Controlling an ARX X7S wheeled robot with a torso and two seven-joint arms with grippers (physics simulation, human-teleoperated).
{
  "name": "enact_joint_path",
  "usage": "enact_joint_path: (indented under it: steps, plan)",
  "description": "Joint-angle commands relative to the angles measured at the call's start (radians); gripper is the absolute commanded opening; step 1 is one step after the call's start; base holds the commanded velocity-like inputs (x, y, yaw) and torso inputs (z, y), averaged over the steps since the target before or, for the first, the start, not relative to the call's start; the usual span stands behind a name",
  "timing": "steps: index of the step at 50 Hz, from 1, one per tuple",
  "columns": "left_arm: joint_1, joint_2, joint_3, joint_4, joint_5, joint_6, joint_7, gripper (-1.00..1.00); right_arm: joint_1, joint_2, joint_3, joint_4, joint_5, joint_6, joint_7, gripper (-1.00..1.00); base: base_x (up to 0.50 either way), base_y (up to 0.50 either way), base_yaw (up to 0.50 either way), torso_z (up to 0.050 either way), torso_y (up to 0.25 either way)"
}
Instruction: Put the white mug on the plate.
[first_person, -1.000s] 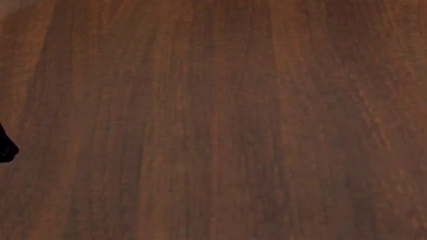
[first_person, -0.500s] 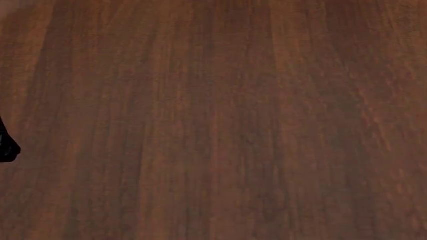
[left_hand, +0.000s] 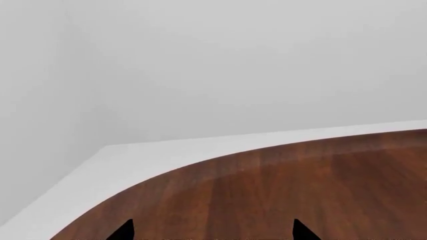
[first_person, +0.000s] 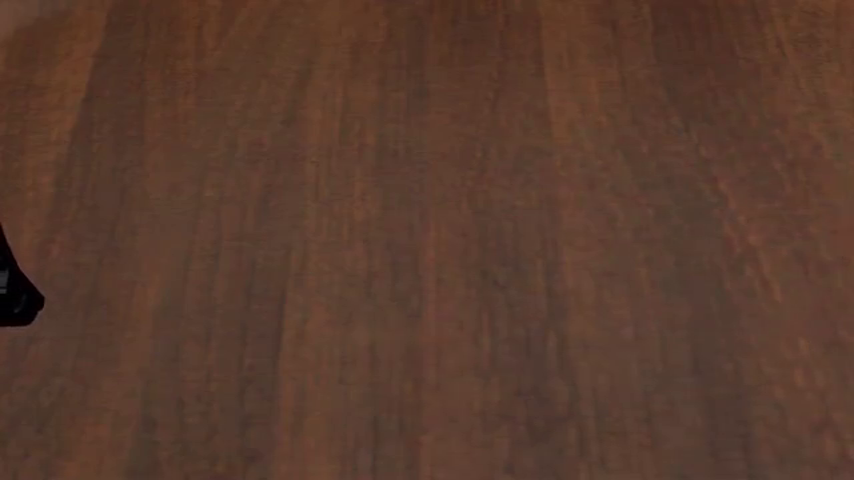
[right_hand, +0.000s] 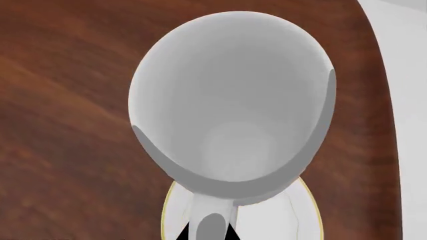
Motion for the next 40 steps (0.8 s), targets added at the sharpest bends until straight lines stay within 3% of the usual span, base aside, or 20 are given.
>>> enact_joint_path:
  steps: [1,16,18,21,23,26,30,34,36,40]
  plan:
    - [-0.017,-0.009,-0.002,0.016,-0.013,-0.034,-0.006,1.0,0.024,-0.043,-0.008,0.035,-0.059,0.008,-0.057,-1.0,0.0,0.0,0.0,0.0,0.0]
    - [0.003,-0.007,0.006,0.012,-0.002,-0.008,-0.009,1.0,0.036,-0.092,-0.013,0.105,-0.111,-0.011,-0.151,-1.0,0.0,0.0,0.0,0.0,0.0]
    - [-0.031,-0.022,-0.002,0.056,-0.029,-0.083,-0.02,1.0,0.037,-0.097,-0.012,0.117,-0.117,-0.015,-0.167,-1.0,0.0,0.0,0.0,0.0,0.0]
    - [0.006,-0.011,0.003,0.025,-0.006,-0.016,-0.014,1.0,0.039,-0.105,-0.015,0.132,-0.132,-0.021,-0.189,-1.0,0.0,0.0,0.0,0.0,0.0]
    - [-0.025,-0.024,-0.004,0.06,-0.03,-0.079,-0.022,1.0,0.041,-0.113,-0.017,0.143,-0.14,-0.025,-0.203,-1.0,0.0,0.0,0.0,0.0,0.0]
    - [0.006,-0.013,0.003,0.028,-0.008,-0.018,-0.015,1.0,0.043,-0.123,-0.021,0.151,-0.148,-0.027,-0.214,-1.0,0.0,0.0,0.0,0.0,0.0]
    - [-0.023,-0.024,-0.001,0.052,-0.028,-0.07,-0.02,1.0,0.05,-0.135,-0.031,0.149,-0.156,-0.026,-0.216,-1.0,0.0,0.0,0.0,0.0,0.0]
    - [0.007,-0.013,0.005,0.024,-0.01,-0.014,-0.015,1.0,0.054,-0.143,-0.033,0.15,-0.154,-0.025,-0.218,-1.0,0.0,0.0,0.0,0.0,0.0]
    - [-0.025,-0.024,-0.001,0.058,-0.032,-0.078,-0.025,1.0,0.057,-0.145,-0.036,0.152,-0.157,-0.025,-0.22,-1.0,0.0,0.0,0.0,0.0,0.0]
    - [0.006,-0.015,0.006,0.032,-0.013,-0.022,-0.019,1.0,0.063,-0.152,-0.041,0.146,-0.153,-0.022,-0.213,-1.0,0.0,0.0,0.0,0.0,0.0]
